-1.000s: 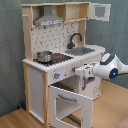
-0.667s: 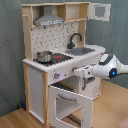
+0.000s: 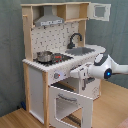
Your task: Play with the kitchen
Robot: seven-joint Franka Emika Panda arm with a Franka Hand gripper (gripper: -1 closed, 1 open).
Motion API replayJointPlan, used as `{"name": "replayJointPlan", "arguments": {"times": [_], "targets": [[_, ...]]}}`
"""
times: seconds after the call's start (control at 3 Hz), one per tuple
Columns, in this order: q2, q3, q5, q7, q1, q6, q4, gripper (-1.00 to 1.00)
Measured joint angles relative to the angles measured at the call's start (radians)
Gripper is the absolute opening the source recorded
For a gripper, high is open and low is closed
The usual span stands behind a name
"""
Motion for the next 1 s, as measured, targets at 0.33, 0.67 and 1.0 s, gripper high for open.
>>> {"name": "replayJointPlan", "arguments": {"times": [0.33, 0.67, 1.0], "targets": [[-0.004, 0.016, 0.000, 0.078, -0.001, 0.004, 0.013, 1.00], [-0.004, 0.016, 0.000, 0.080, -0.001, 0.004, 0.013, -1.00], [-0.006, 0.015, 0.000, 0.099, -0.001, 0.003, 0.010, -1.00]]}}
